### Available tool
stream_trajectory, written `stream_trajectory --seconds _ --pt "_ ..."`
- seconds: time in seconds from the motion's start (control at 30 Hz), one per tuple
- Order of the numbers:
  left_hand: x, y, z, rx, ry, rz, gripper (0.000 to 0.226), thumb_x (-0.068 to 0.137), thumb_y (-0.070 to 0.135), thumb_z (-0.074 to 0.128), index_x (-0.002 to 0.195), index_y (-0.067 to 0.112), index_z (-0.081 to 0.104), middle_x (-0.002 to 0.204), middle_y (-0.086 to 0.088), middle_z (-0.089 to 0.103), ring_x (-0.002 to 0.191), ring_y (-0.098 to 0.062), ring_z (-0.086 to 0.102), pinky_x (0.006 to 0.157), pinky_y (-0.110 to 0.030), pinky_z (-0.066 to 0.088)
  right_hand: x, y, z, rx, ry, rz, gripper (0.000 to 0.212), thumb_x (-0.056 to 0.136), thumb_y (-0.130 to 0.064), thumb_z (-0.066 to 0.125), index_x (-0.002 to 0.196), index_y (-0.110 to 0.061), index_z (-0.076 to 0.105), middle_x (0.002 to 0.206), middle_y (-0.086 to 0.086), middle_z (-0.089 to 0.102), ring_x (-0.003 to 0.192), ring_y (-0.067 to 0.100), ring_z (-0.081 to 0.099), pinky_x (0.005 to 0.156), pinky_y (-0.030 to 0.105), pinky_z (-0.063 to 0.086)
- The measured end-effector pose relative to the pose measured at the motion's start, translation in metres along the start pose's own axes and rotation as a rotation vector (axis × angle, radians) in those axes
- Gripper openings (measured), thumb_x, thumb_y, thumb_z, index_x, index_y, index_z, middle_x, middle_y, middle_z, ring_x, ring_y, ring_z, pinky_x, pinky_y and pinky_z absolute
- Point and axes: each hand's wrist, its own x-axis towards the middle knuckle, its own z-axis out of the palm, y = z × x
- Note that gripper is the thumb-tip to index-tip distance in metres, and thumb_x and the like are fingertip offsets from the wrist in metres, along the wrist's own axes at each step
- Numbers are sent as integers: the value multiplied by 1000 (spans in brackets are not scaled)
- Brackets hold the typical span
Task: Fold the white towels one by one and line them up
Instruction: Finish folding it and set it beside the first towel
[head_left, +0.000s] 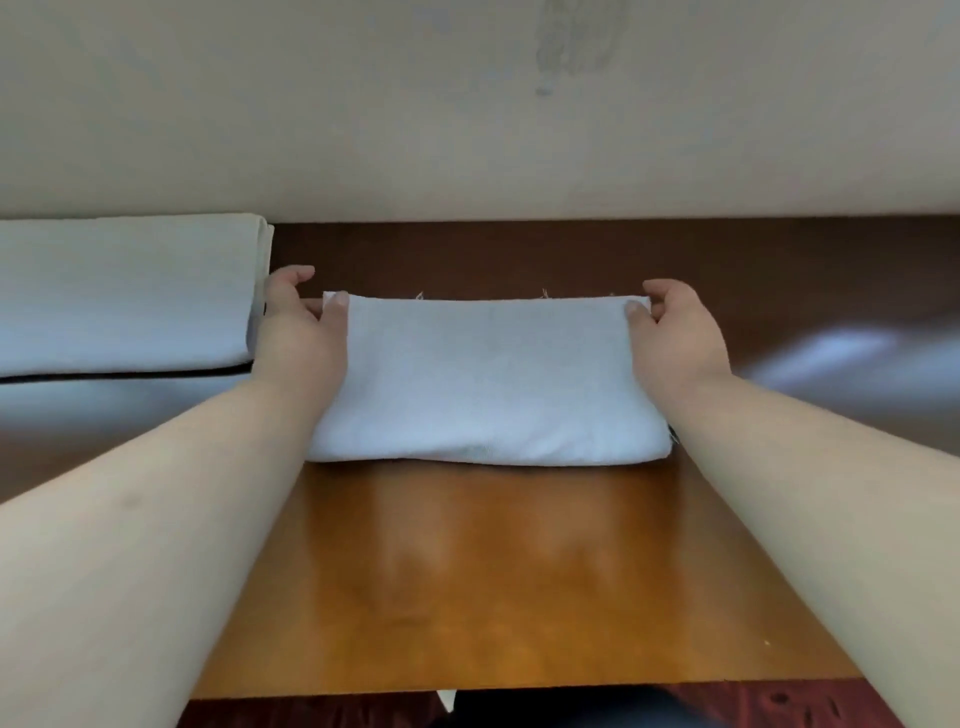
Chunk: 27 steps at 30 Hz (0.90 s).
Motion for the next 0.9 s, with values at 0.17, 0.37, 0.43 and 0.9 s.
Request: stream_trajectory --seconds 0.17,0.37,0.43,0.9 --pt "-2 -7 -8 73 -38 -52 51 95 39 57 140 33 36 95 9 61 78 -6 57 63 -21 40 -1 10 -2 -7 -17 29 42 95 -44 54 135 -33 47 90 -17 56 78 -2 58 60 19 37" --pt "-4 -13 -18 245 -196 -192 41 91 47 60 124 23 56 91 8 60 76 -12 58 65 -27 46 -4 3 -6 6 -17 145 44 94 -42 59 135 -31 46 88 -15 59 76 0 58 58 20 37" --pt "1 -14 -18 134 -199 -161 27 93 36 61 118 28 54 100 7 64 87 -16 63 71 -30 51 -5 1 -7 15 10 158 41 94 -38 60 133 -32 48 86 -14 60 72 -2 59 57 17 37" --pt "-44 -43 -65 214 -388 -187 58 88 54 61 135 26 41 93 10 58 75 -5 54 63 -23 36 -87 8 -41 73 -58 413 75 78 -57 69 143 -31 40 120 -4 62 105 20 61 89 35 48"
